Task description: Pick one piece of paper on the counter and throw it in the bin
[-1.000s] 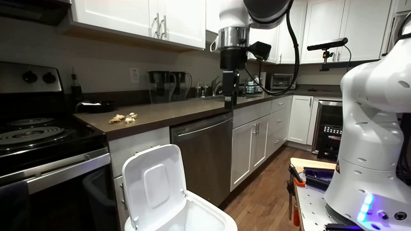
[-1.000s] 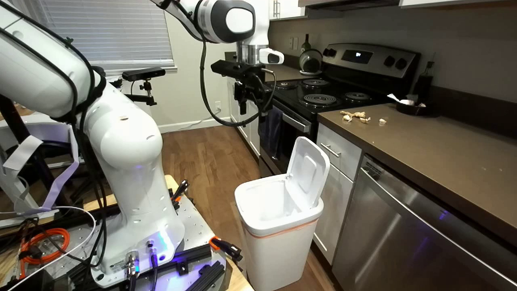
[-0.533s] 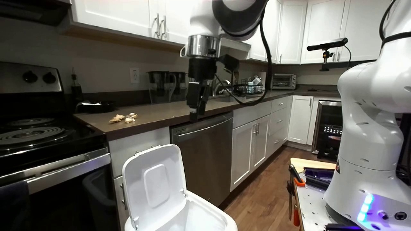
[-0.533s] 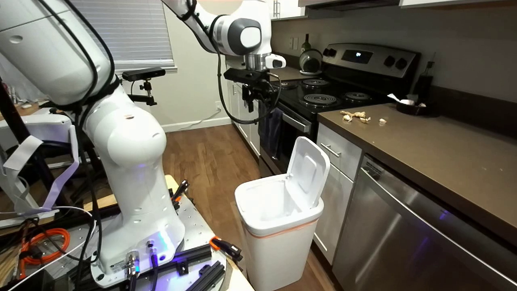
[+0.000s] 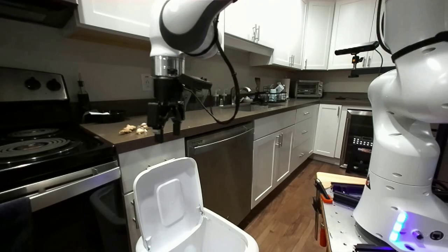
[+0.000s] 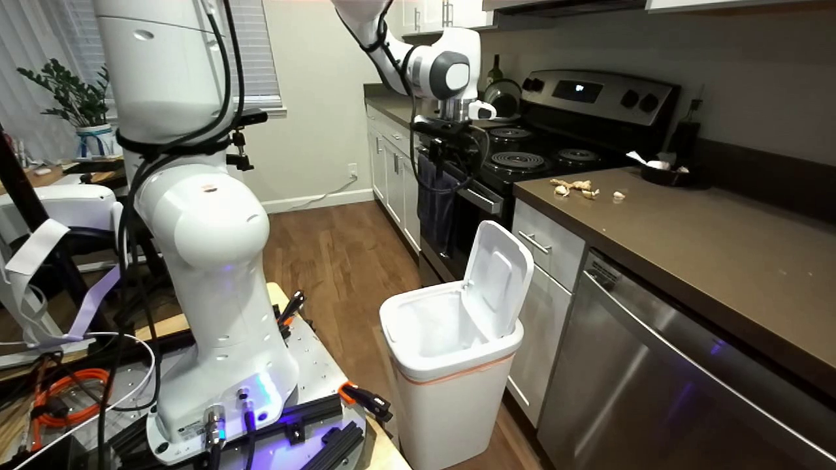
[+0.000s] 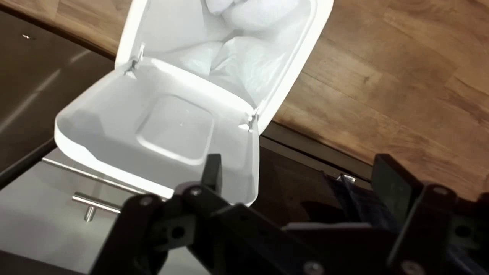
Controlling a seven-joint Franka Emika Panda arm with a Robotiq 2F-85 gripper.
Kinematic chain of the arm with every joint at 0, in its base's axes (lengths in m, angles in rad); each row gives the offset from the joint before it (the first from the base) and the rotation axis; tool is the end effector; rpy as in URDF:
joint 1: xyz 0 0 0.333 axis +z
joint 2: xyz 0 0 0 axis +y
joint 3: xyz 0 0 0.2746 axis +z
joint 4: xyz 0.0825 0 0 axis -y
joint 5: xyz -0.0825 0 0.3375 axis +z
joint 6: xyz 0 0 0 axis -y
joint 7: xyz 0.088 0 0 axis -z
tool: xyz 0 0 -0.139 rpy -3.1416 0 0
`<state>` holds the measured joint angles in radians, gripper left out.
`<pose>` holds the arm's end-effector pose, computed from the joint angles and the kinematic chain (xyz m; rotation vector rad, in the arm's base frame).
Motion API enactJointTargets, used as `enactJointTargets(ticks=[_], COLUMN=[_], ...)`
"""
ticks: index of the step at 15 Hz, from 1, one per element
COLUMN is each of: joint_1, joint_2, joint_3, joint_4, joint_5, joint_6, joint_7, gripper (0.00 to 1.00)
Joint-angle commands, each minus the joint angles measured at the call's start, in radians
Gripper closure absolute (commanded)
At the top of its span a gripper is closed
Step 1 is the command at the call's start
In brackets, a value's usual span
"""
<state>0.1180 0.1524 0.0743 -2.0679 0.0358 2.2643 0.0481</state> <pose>0.5258 0.1039 0.3188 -3.0910 -0.1870 -0.0608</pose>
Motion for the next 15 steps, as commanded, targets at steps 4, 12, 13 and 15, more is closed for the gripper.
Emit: enactJointTargets(ticks=[4, 12, 13, 15], joint_1=[0.018, 0.037, 0.040, 0.033], joint_2=[0.265, 0.475, 0.486, 0.500], joint_3=[-0.029, -0.065, -0.074, -0.088], joint_4=[0.449, 0.801, 0.806, 0.802], joint_5=[-0.092, -0.190, -0.207, -0.216], joint_6=[-0.238, -0.196, -0.164, -0.085], joint_7=[0.104, 0.077, 0.076, 0.082], gripper=[0.00, 0.00, 0.00, 0.00])
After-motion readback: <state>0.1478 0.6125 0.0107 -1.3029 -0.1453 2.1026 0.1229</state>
